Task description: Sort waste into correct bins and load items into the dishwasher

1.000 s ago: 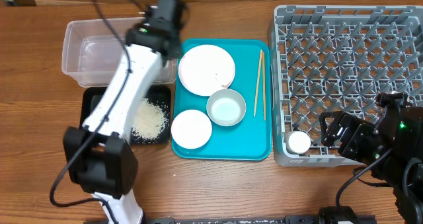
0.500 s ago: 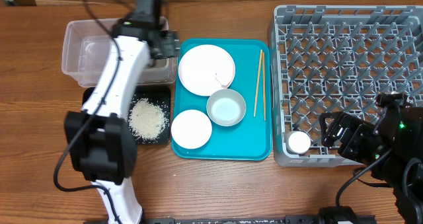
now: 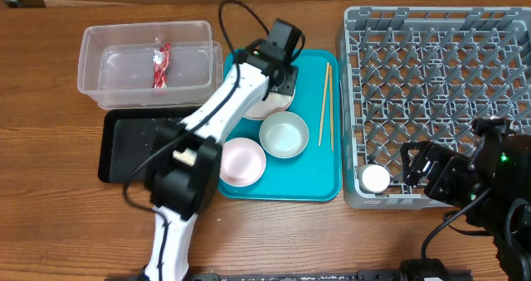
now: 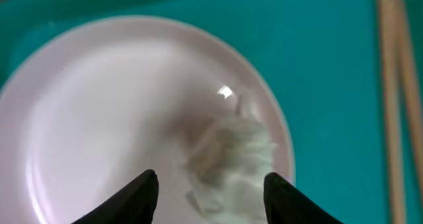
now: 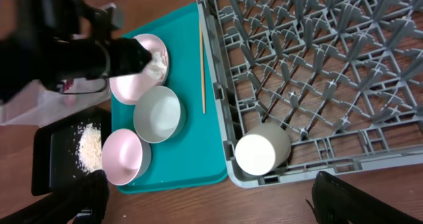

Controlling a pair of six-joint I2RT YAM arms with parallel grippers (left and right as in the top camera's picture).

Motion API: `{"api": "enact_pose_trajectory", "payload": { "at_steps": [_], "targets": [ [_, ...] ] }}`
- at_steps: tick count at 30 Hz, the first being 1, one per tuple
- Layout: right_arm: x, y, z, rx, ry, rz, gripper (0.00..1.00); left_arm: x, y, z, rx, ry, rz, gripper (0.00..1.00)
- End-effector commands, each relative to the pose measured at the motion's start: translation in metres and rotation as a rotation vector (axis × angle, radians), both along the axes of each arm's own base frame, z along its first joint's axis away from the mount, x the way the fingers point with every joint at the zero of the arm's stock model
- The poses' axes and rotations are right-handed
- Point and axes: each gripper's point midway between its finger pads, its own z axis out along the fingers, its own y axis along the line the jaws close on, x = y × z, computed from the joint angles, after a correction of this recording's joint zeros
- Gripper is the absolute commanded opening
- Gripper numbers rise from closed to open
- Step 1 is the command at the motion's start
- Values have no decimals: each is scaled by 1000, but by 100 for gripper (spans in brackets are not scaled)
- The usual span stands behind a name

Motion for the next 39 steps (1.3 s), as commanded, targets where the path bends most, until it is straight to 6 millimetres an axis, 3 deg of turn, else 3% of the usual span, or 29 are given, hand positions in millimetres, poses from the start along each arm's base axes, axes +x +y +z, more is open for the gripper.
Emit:
{"api": "enact_pose_trajectory", "payload": {
  "at_steps": [1,4,5,6,9,12,15,18,21,25,26,28,30,31,33,37,38,39],
  "targets": [
    [-1,0,3,-1,-10,-3,100,7,18,-29,42,34,50,49],
    [-1,0,3,-1,-10,-3,100,2,13,-41,31,69,7,30],
    [-1,0,3,-1,-10,-3,100,0,11,-39,23,76,-7,9],
    [-1,0,3,-1,-10,-3,100,-1,11,-32,22,75,-7,4],
    [-1,0,3,-1,-9,-3,100,-2,17,5,35,52,5,4],
    [-1,0,3,-1,-10,-3,100,-1,36,61,58,-10,53,4],
    [-1,0,3,-1,-10,-3,100,1,72,119,107,-110,139,4],
    [-1,0,3,-1,-9,-3,100,0,117,156,174,-182,241,4],
    [-1,0,3,-1,-7,-3,100,5,162,168,230,-212,347,4],
    [-1,0,2,-1,-5,-3,100,16,211,136,193,-138,491,4],
    [-1,0,2,-1,-6,-3,100,21,223,113,166,-82,509,16],
    [-1,0,2,-1,-5,-4,100,23,233,89,145,-17,507,45],
    [-1,0,2,-1,-5,-3,100,18,234,77,111,40,489,68],
    [-2,0,2,-1,-3,-3,100,14,234,76,96,62,486,73],
    [-2,0,2,-1,-2,-3,100,6,231,86,77,79,480,75],
    [-2,0,2,-1,-1,-3,100,-21,219,142,58,43,450,74],
    [-3,0,1,-1,2,-3,100,-34,211,168,43,1,429,73],
    [-3,0,1,-1,4,-3,100,-41,207,180,36,-17,419,73]
  ]
}}
